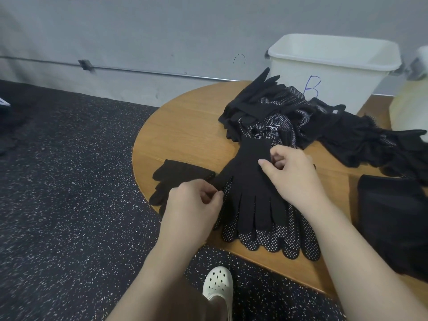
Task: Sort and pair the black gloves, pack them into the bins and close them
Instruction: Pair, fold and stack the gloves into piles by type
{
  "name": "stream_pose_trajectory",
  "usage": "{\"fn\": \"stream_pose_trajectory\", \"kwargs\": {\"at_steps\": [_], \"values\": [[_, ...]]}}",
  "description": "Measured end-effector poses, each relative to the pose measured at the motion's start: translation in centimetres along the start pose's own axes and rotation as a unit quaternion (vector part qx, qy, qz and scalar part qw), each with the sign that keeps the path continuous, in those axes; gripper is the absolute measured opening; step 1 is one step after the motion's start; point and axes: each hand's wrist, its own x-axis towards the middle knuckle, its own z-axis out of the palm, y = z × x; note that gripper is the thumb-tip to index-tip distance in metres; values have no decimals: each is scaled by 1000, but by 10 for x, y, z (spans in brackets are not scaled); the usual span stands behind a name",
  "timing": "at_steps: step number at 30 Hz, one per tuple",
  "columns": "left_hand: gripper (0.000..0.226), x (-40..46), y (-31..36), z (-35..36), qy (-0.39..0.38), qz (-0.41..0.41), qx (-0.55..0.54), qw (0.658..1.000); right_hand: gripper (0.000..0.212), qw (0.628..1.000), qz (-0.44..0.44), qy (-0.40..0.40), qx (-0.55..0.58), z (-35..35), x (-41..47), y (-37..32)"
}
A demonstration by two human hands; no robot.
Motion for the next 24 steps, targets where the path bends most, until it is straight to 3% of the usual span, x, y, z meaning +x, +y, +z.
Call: {"fn": "stream_pose_trajectory", "kwargs": {"at_steps": [5,24], "values": [[16,0,10,0,-43,-13,-9,999,31,1000,-8,-11,-12,0,-2,0],[16,0,7,5,-51,-2,-13,999,35,999,-29,-28,-33,2,-1,0]]}}
